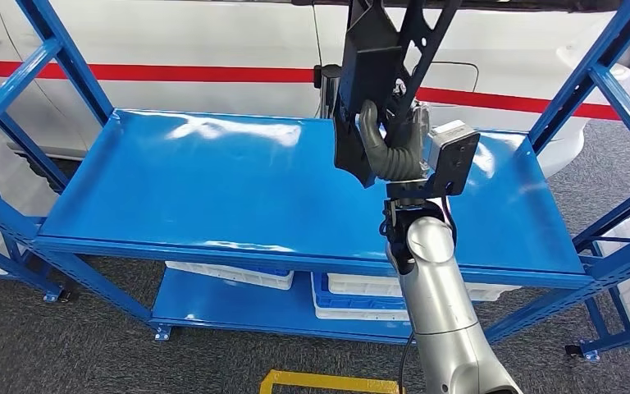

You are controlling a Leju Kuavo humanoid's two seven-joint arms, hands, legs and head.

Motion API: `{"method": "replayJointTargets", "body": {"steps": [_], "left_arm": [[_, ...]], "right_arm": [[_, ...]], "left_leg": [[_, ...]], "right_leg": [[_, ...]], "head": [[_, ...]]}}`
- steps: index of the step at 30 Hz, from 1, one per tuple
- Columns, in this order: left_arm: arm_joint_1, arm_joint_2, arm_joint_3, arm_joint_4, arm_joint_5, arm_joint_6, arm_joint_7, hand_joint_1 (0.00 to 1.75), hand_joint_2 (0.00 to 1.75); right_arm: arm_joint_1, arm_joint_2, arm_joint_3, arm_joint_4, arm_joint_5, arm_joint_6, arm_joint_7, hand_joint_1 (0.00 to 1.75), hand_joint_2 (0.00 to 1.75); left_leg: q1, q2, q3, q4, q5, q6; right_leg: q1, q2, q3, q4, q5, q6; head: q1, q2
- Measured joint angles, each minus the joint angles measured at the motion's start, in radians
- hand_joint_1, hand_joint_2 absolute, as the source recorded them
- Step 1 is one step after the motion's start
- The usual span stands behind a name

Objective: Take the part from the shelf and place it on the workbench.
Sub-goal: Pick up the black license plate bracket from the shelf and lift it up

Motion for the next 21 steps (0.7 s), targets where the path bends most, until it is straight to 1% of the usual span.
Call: {"method": "replayJointTargets", "body": {"steps": [5,10,17,21], "left_arm": [[-0.002,-0.006,0.011,0.000,0.013,0.036,0.027,0.00,1.75],[-0.003,-0.008,0.026,0.000,0.014,0.067,0.041,0.00,1.75],[-0.005,-0.011,0.033,0.000,0.018,0.077,0.039,0.00,1.75],[-0.006,-0.011,0.033,0.000,0.020,0.076,0.036,0.00,1.75]], "right_arm": [[0.002,-0.001,0.004,-0.018,0.003,0.003,-0.001,1.75,1.75],[0.015,-0.001,0.028,-0.027,0.015,0.019,0.000,1.75,1.75],[0.032,-0.001,0.071,-0.030,0.002,0.078,0.000,1.75,1.75],[0.034,-0.001,0.078,-0.030,0.003,0.085,-0.002,1.75,1.75]], "left_leg": [[0.000,0.000,0.000,0.000,0.000,0.000],[0.000,0.000,0.000,0.000,0.000,0.000],[0.000,0.000,0.000,0.000,0.000,0.000],[0.000,0.000,0.000,0.000,0.000,0.000]], "right_leg": [[0.000,0.000,0.000,0.000,0.000,0.000],[0.001,0.000,0.000,0.000,0.000,0.000],[0.001,0.000,0.000,0.000,0.000,0.000],[0.001,0.000,0.000,0.000,0.000,0.000]], "head": [[0.000,0.000],[0.000,0.000],[0.000,0.000],[0.000,0.000]]}}
